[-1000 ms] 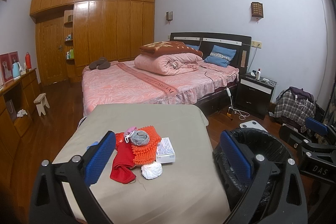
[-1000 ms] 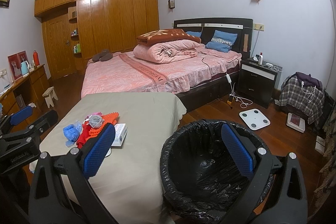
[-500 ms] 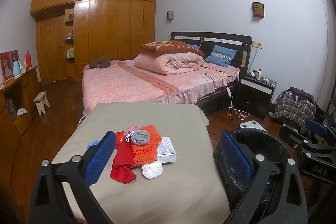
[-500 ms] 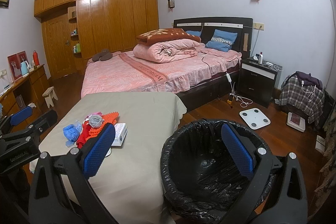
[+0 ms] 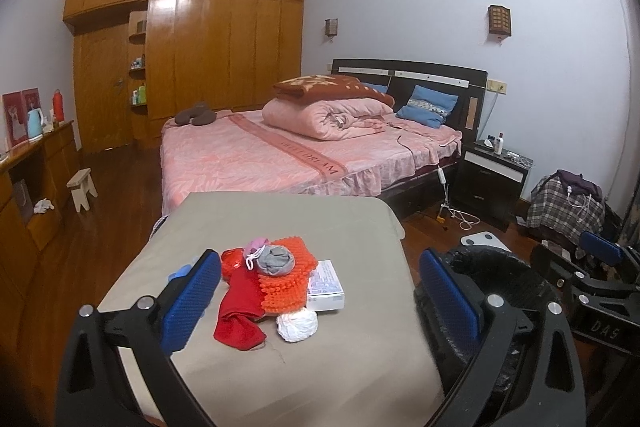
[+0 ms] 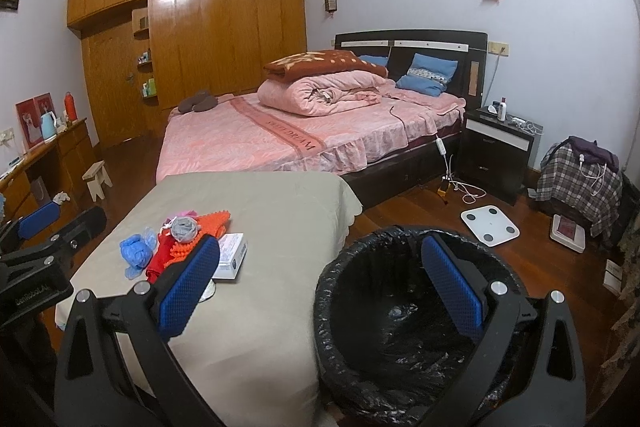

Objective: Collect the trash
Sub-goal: 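Grasp the pink mask with the left tool while the right tool grasps the grey cloth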

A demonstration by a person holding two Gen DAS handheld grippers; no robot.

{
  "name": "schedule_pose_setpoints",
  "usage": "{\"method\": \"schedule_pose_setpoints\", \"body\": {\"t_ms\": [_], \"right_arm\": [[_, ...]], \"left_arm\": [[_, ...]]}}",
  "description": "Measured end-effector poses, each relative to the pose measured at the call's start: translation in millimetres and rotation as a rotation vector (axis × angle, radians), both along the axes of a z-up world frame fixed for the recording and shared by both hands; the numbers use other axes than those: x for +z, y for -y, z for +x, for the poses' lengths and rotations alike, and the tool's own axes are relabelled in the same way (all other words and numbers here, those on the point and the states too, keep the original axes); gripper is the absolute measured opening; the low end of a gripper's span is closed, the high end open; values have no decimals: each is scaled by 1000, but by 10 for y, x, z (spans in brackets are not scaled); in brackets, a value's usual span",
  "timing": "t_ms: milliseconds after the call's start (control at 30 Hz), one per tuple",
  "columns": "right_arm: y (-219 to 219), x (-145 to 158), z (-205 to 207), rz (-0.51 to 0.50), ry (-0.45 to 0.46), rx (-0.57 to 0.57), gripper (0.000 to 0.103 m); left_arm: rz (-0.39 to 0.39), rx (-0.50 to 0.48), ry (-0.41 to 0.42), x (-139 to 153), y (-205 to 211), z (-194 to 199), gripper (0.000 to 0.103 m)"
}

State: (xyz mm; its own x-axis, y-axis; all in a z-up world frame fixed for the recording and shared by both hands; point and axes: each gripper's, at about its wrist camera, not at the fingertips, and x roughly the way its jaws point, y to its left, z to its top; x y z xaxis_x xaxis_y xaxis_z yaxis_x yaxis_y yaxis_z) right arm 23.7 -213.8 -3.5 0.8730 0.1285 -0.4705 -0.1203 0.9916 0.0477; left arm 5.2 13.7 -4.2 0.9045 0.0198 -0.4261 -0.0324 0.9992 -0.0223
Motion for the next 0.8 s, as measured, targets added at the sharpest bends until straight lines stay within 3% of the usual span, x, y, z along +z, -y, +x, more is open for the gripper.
{"method": "schedule_pose_setpoints", "body": {"t_ms": [267,567,800], "right_arm": [[-316,-236,334,-1,-12,32,98],[-751,-559,768,-9,-31,95,98],[-1132,-908,1143,-14,-99,149,98]], "left_arm": [[8,75,-14,-167,-346,194,97],[37,155,-52,-565,-857,502,97],[39,182,-98,-871,-1134,756,97]]}}
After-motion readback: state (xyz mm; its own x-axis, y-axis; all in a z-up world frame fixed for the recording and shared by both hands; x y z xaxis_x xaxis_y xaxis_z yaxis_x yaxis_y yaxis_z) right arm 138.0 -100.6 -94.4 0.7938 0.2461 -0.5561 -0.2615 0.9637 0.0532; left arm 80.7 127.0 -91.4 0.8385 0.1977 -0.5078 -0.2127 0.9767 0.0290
